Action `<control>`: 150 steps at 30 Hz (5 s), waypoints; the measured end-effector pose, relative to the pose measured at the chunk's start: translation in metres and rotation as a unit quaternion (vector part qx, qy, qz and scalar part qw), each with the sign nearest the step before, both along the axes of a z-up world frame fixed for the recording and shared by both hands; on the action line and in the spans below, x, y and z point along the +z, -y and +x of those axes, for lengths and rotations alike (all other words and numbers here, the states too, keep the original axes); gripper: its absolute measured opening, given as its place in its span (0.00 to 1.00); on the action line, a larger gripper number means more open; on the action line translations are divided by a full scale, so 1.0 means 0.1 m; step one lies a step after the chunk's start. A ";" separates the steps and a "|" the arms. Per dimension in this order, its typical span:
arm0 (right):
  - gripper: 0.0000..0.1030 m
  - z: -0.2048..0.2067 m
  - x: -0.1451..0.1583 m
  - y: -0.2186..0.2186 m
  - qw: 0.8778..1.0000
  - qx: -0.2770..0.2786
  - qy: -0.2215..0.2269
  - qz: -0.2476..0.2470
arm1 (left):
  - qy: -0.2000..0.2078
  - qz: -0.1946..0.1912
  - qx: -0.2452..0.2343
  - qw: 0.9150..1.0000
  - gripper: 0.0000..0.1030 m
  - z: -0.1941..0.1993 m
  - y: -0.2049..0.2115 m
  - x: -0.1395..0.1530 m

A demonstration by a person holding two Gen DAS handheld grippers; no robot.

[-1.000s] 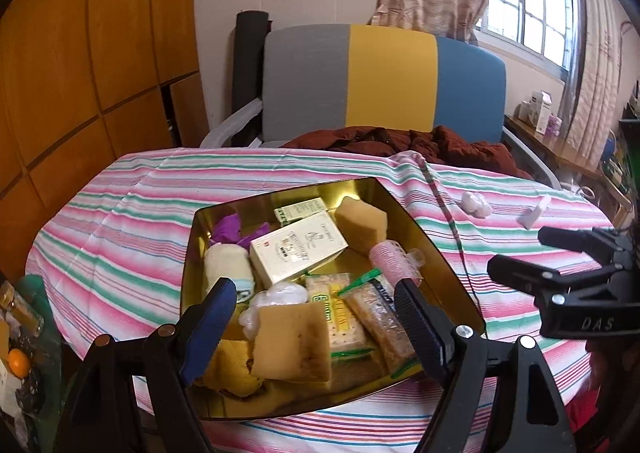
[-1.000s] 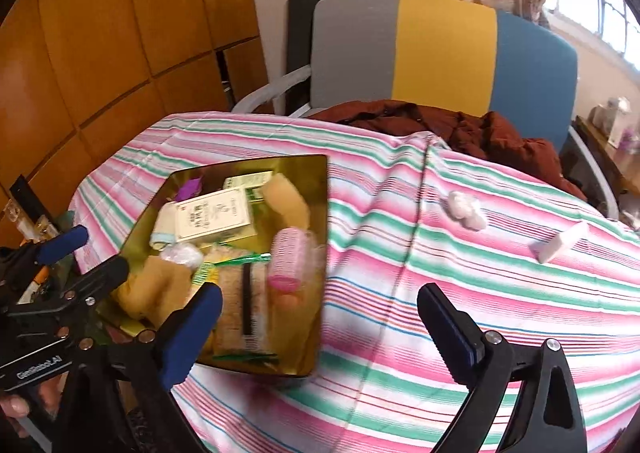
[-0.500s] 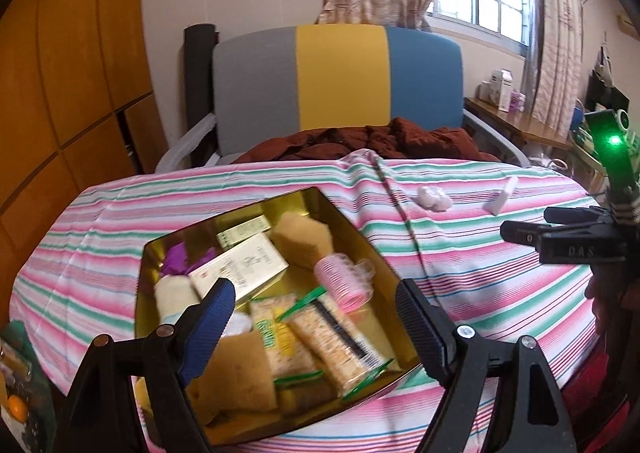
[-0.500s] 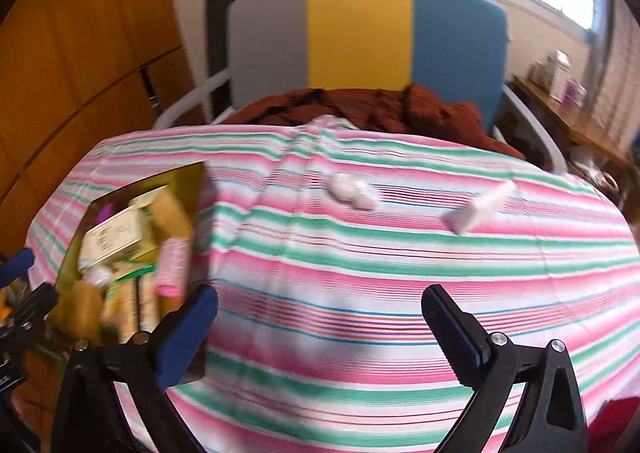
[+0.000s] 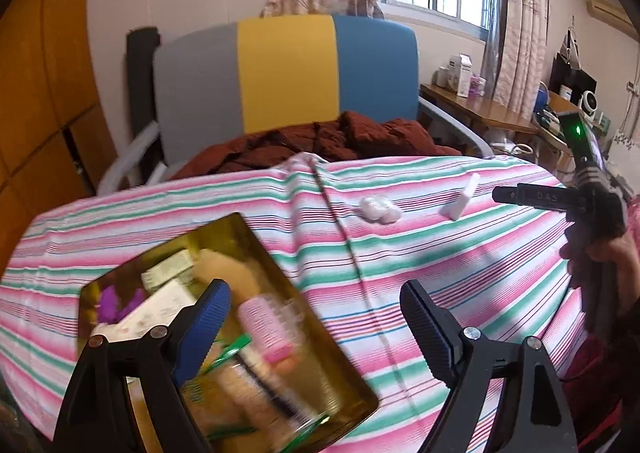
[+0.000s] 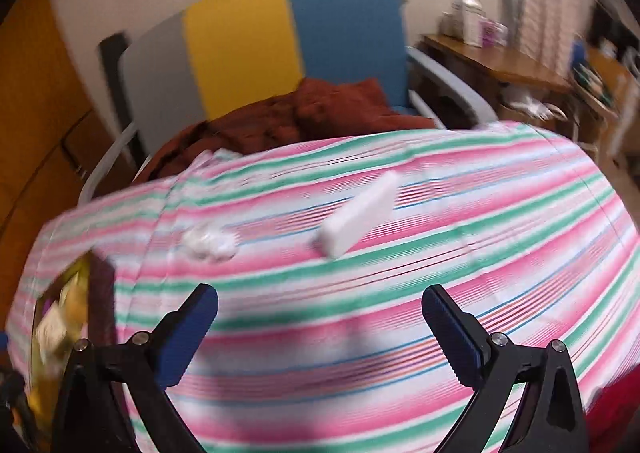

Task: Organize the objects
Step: 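Move both tools back over the remaining white items on the cloth, then grasp the wrapped cotton bundle with the left tool while the right tool grasps the white eraser sponge, then carry the cotton bundle and white eraser sponge into the gold tray and release both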

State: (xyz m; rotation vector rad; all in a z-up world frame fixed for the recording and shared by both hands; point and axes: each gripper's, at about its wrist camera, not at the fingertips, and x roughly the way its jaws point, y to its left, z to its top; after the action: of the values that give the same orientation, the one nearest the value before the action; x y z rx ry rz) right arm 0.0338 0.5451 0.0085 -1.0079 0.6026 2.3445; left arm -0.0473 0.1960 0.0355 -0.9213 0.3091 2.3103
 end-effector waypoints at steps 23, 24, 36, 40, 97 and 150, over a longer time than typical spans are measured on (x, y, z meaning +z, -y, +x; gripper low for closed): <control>1.00 0.18 -0.28 -0.39 0.990 -0.043 -0.023 -0.130 | 0.033 -0.072 -0.040 0.996 1.00 -1.01 -1.93 -0.70; 1.00 0.17 -0.28 -0.38 0.990 -0.039 -0.023 -0.131 | 0.041 -0.075 -0.035 0.996 1.00 -1.08 -1.98 -0.75; 1.00 0.12 -0.37 -0.38 0.989 -0.037 -0.008 -0.141 | 0.106 -0.095 -0.001 0.990 0.86 -1.48 -2.27 -1.26; 1.00 0.10 -0.40 -0.38 0.990 -0.039 0.001 -0.136 | 0.103 -0.100 -0.005 0.990 0.53 -1.42 -2.25 -1.31; 1.00 -0.55 -0.88 -1.00 0.974 -0.147 0.063 -0.158 | 0.117 -0.015 -0.062 0.991 0.50 -0.12 -1.66 -1.37; 0.67 -0.30 -0.84 0.36 0.977 0.142 0.158 -0.022 | 0.033 0.031 0.015 0.999 0.47 0.15 -0.31 -0.36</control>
State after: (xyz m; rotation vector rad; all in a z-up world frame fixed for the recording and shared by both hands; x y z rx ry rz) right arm 0.0036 0.5086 -0.0760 -1.5377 0.4096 2.3394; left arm -0.0322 0.2273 -0.0002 -0.9753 0.1967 2.2985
